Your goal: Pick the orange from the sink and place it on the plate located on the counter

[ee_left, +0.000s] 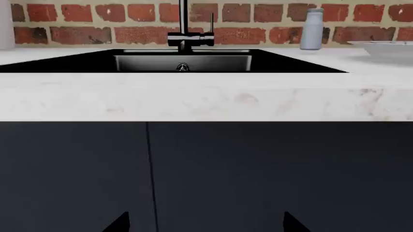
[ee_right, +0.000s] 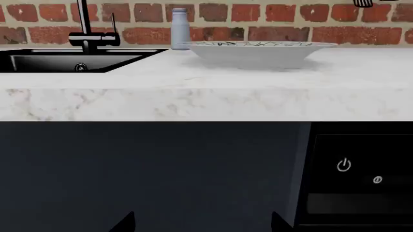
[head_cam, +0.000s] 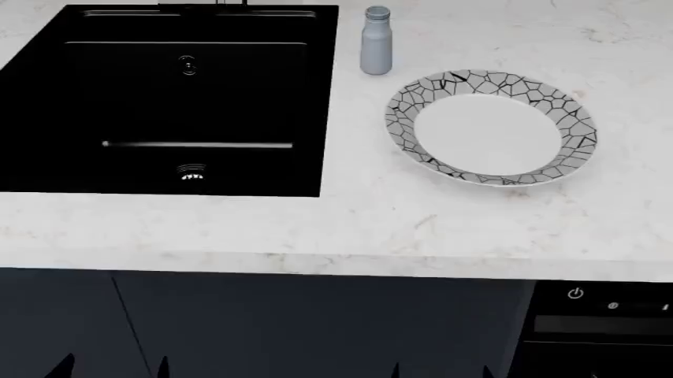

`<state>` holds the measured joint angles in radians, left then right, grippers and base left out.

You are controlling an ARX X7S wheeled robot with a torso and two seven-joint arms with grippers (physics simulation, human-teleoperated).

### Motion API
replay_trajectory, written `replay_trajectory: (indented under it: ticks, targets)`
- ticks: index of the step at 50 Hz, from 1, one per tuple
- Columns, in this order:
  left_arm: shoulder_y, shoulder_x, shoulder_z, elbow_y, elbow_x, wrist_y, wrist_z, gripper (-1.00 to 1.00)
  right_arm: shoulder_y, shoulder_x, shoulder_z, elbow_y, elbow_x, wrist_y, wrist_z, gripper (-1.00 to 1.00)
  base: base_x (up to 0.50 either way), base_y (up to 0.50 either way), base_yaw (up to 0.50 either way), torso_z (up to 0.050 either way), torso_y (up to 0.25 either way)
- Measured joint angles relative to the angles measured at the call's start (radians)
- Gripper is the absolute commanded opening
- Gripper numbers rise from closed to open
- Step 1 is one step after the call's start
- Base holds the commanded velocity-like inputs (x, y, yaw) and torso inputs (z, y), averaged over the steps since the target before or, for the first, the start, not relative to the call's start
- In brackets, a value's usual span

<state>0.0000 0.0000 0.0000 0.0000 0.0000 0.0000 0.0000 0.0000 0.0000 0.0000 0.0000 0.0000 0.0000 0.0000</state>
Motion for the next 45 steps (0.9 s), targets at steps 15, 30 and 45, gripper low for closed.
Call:
replay_trajectory:
  ticks: [15, 30, 45]
  targets:
    - [-0.005, -0.033, 0.027, 0.041, -0.044, -0.052, -0.05, 1.0, -0.004, 0.042, -0.042, -0.059, 0.039, 0.067, 0.001, 1.0, 0.0, 0.0, 0.0, 0.0, 0.0]
    - [-0.068, -0.099, 0.037, 0.386, -0.11, -0.41, -0.103, 1.0, 0.075, 0.122, -0.063, -0.415, 0.069, 0.46, 0.002, 1.0, 0.0, 0.0, 0.0, 0.0, 0.0]
    - [-0.257, -0.16, 0.04, 0.658, -0.144, -0.795, -0.129, 1.0, 0.333, 0.189, -0.026, -0.691, 0.138, 0.946, -0.026, 1.0, 0.0, 0.0, 0.0, 0.0, 0.0]
